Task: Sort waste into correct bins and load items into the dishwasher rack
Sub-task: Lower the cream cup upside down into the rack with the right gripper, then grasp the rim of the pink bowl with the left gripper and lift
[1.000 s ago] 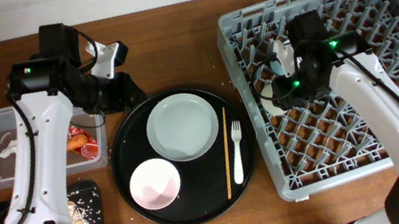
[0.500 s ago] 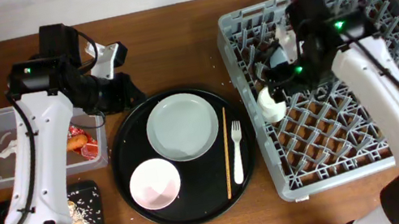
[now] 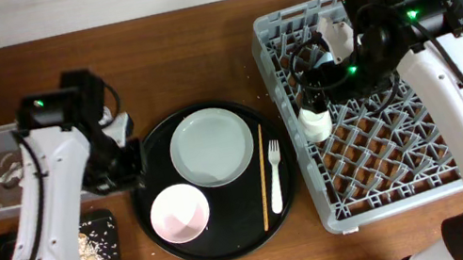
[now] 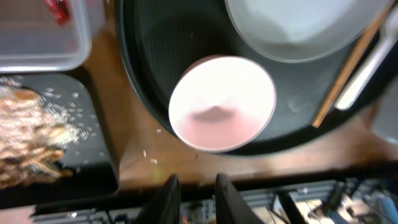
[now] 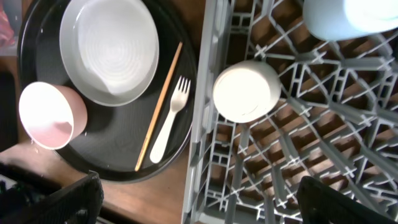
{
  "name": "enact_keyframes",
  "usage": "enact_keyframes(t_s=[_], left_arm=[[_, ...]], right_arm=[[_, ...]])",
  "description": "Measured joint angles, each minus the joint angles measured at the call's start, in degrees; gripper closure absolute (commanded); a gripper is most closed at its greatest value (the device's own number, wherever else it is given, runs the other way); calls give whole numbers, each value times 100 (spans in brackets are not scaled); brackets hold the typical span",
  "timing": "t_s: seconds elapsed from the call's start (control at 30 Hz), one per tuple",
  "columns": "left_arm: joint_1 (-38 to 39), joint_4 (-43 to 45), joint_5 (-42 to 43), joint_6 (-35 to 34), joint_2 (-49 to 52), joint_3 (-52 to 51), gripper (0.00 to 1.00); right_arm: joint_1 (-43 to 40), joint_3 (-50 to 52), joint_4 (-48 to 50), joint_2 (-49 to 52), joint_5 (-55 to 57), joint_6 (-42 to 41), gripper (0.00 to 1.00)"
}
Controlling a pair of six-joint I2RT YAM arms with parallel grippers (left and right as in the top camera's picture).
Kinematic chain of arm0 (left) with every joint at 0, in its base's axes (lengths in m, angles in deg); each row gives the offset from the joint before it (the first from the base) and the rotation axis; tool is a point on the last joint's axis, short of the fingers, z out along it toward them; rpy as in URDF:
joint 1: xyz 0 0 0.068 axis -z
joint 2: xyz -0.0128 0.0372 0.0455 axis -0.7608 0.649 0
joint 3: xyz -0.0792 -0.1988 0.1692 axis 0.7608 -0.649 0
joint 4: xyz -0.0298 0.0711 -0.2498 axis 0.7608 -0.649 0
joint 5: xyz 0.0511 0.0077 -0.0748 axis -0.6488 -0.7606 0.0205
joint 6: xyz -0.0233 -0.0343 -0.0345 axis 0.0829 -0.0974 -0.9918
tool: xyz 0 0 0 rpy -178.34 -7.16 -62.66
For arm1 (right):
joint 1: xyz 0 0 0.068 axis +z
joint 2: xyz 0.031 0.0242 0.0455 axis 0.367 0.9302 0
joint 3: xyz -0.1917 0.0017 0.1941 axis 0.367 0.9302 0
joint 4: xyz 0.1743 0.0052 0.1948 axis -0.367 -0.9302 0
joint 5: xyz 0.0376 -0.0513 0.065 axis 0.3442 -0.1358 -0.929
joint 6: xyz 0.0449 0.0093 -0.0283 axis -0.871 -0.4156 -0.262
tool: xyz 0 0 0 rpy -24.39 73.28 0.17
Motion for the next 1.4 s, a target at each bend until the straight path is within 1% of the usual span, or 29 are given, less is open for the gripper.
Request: enact_keyframes(t_s=[0.07, 0.13, 0.17, 0.2, 0.23, 0.27, 0.43, 0.57, 0.6, 0.97, 1.03, 1.07, 1.17, 1.4], left_arm=[[0, 531, 26, -57, 24, -997, 78], [0, 848, 70, -96, 37, -1550, 78], [0, 951, 74, -101, 39, -1749, 75], [0, 992, 76, -103, 39, -1904, 73], [0, 1084, 81, -122, 39, -2059, 67], [0, 1132, 85, -122, 39, -2120, 66], [0, 1364, 87, -142, 39, -2400, 66], [0, 2052, 87, -188, 42, -2846, 68], [0, 2197, 87, -205, 42, -2909, 71], [46, 2490, -83, -356, 42, -2966, 72], [227, 2573, -114, -431, 42, -2968, 81], [345, 2601, -127, -474, 42, -2973, 82], [588, 2638, -212, -592, 42, -2977, 82], [601, 2686, -284, -634, 42, -2977, 81]], right_arm=[[0, -4, 0, 0, 2, 0, 1], [0, -4, 13, 0, 4, -4, 1], [0, -4, 9, 0, 2, 0, 2], [0, -4, -2, 0, 2, -2, 1], [0, -4, 4, 0, 4, -2, 1], [0, -4, 4, 0, 2, -4, 1], [0, -4, 4, 0, 4, -4, 1], [0, -4, 7, 0, 2, -2, 1], [0, -4, 4, 0, 2, -2, 1], [0, -4, 2, 0, 2, -2, 1], [0, -4, 2, 0, 2, -2, 1], [0, -4, 2, 0, 2, 0, 1], [0, -4, 2, 0, 2, -2, 1], [0, -4, 2, 0, 4, -4, 1]])
